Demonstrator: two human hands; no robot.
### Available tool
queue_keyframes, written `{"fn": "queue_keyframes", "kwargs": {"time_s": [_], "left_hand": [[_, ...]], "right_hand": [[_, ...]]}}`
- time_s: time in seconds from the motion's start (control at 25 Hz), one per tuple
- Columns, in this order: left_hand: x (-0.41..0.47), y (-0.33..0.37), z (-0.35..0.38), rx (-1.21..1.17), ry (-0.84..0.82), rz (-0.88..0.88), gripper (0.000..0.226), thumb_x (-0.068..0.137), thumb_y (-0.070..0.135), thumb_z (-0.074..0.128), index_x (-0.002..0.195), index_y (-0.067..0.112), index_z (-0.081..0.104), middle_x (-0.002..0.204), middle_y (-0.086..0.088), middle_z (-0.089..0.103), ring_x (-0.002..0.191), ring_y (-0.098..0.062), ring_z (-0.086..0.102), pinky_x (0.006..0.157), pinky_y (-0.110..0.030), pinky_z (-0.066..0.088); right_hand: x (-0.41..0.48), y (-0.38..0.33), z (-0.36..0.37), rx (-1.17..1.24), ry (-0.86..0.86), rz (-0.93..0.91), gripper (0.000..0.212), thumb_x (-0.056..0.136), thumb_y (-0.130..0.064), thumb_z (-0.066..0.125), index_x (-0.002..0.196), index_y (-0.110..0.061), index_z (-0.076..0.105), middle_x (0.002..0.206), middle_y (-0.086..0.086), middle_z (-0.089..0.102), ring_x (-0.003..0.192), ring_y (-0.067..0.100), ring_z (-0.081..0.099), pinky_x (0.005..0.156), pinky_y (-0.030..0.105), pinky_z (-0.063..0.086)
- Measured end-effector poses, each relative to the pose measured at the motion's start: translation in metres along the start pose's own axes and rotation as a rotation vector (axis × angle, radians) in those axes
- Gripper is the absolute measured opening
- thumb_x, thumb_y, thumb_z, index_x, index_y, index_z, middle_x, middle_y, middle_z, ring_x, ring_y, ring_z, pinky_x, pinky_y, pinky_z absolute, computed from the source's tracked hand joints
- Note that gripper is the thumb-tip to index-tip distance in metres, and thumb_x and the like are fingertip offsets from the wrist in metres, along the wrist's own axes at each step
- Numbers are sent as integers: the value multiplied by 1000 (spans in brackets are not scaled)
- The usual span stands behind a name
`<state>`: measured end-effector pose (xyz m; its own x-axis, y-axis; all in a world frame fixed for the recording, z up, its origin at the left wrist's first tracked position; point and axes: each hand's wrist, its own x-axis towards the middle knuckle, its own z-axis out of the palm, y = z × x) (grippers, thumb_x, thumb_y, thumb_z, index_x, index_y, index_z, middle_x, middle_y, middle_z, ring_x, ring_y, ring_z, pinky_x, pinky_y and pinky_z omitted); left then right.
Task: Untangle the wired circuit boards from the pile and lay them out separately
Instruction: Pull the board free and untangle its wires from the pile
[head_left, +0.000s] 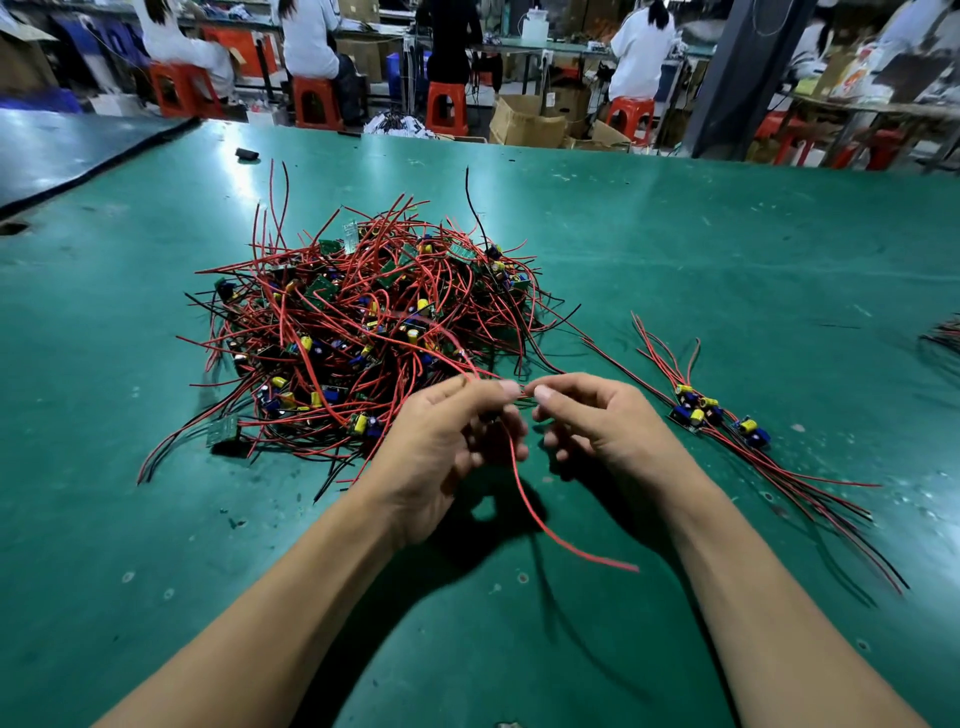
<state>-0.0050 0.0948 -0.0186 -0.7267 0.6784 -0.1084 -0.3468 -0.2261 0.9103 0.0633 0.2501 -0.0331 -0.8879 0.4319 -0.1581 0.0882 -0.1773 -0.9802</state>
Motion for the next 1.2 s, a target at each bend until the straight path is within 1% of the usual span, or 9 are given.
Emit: {"fn": "queue_keyframes", "kwargs": {"time_s": [0.2,0.32,0.4,0.52,0.64,0.8,1.04,1.12,1.2], "left_hand": [[-3,-8,-2,127,-144,-91,38,70,17,79,62,15,43,62,-10,58,55,-22,54,50,-26,49],[-2,-7,-2,150,-148,-132,39,71,18,83,88,-3,54,86,-22,59,73,-29,50,56,-29,48],[-1,-6,-2,99,-148,-161,43,75,18,80,106,3,53,88,-24,64,68,-29,58,57,-29,51],[-1,-7,-1,31,-192,-178,33,79,23,72,101,7,52,89,-25,71,65,-30,69,61,-32,59],[1,-11,0,61,-172,-145,27,79,26,69,95,8,57,96,-21,72,78,-32,69,68,-34,57],[2,-12,-1,119,-44,-47,6,84,14,69,90,13,68,85,-11,72,76,-22,66,68,-28,51],[1,-15,2,297,43,46,11,91,11,66,88,5,75,81,-8,74,71,-15,63,62,-20,51],[0,-15,2,314,74,70,13,90,11,66,86,12,78,79,-6,75,69,-12,66,63,-19,52],[-1,-16,0,345,71,103,18,91,10,64,84,17,79,79,-5,77,70,-13,69,66,-22,55]], "right_hand": [[-3,-5,8,64,-251,67,40,89,-46,67,108,-12,75,85,3,65,63,16,60,52,26,48],[-7,-7,10,138,-374,70,42,88,-49,68,111,-14,75,90,8,68,62,19,66,49,30,54],[-6,-8,9,156,-372,45,40,85,-49,70,105,-16,76,88,7,69,55,17,60,47,29,53],[-4,-4,6,175,-310,8,15,78,-33,79,87,-21,77,79,4,67,52,12,52,45,24,43],[-1,-2,5,165,-214,-14,19,63,-34,88,75,-24,76,75,0,67,59,10,57,53,23,44],[1,-1,5,122,-148,-39,18,71,-33,83,83,-21,77,80,4,66,68,14,56,65,28,49],[-2,0,8,31,-160,-90,20,82,-31,74,93,-15,78,90,8,74,83,19,65,81,39,52],[-3,0,10,-10,-163,-87,22,80,-34,74,93,-18,79,90,5,74,83,18,63,77,39,45],[-3,1,11,-75,-162,-96,19,81,-31,76,95,-19,78,86,2,72,74,10,59,65,25,41]]}}
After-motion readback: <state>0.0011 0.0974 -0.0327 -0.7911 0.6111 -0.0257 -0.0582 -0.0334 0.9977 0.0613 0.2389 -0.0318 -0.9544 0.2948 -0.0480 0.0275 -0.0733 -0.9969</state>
